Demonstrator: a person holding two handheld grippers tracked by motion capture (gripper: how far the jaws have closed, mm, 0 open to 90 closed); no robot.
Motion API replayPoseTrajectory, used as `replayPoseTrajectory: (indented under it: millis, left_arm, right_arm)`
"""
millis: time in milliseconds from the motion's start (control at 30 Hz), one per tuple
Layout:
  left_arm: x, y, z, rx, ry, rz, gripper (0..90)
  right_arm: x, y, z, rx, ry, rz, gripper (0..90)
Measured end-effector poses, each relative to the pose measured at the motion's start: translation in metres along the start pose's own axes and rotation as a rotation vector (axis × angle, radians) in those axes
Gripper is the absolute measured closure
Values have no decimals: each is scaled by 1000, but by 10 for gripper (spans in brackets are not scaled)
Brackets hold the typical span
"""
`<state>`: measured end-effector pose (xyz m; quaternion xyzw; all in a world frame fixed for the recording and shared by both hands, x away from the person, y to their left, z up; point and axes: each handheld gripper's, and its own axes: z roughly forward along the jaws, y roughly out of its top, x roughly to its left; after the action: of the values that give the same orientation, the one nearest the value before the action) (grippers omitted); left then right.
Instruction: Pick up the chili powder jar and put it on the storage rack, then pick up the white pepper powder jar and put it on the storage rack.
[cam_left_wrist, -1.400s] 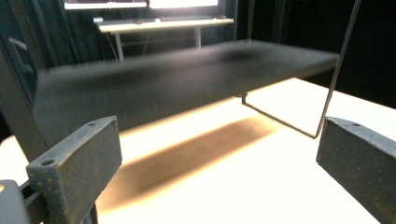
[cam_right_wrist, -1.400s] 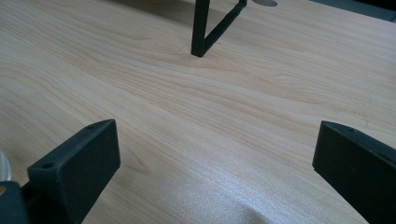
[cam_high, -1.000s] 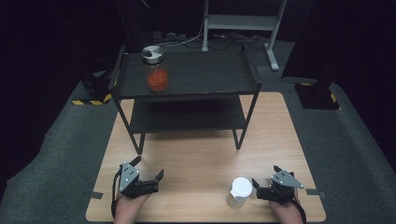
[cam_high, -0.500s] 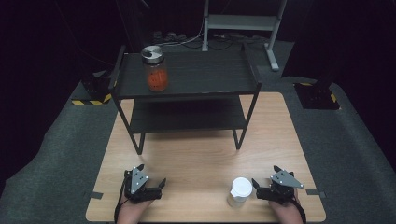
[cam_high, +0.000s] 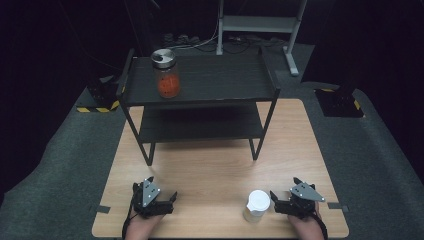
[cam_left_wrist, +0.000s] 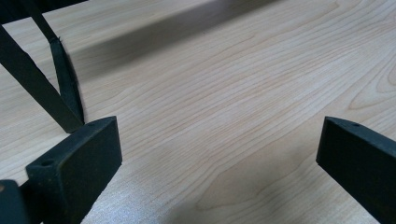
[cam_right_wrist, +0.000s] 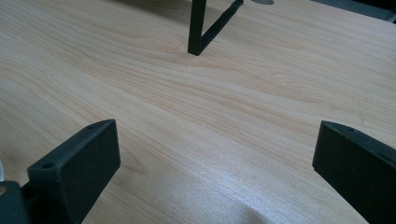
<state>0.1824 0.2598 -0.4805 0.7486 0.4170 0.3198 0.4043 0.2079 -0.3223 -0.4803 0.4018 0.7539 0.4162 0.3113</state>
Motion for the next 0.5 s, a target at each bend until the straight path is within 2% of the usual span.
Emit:
replayPoseTrajectory:
  millis: [100, 200, 500]
  left_arm:
    - [0, 3, 1, 16, 0, 3, 5]
    - [-1, -1, 0, -3, 2, 2, 5]
    - [1, -1, -2, 0, -7, -15, 7]
  right_arm:
    - [1, -1, -1, -6, -8, 3, 0]
    - [1, 0, 0, 3, -2, -5, 0]
    - [-2, 0, 2, -7, 7, 0, 0]
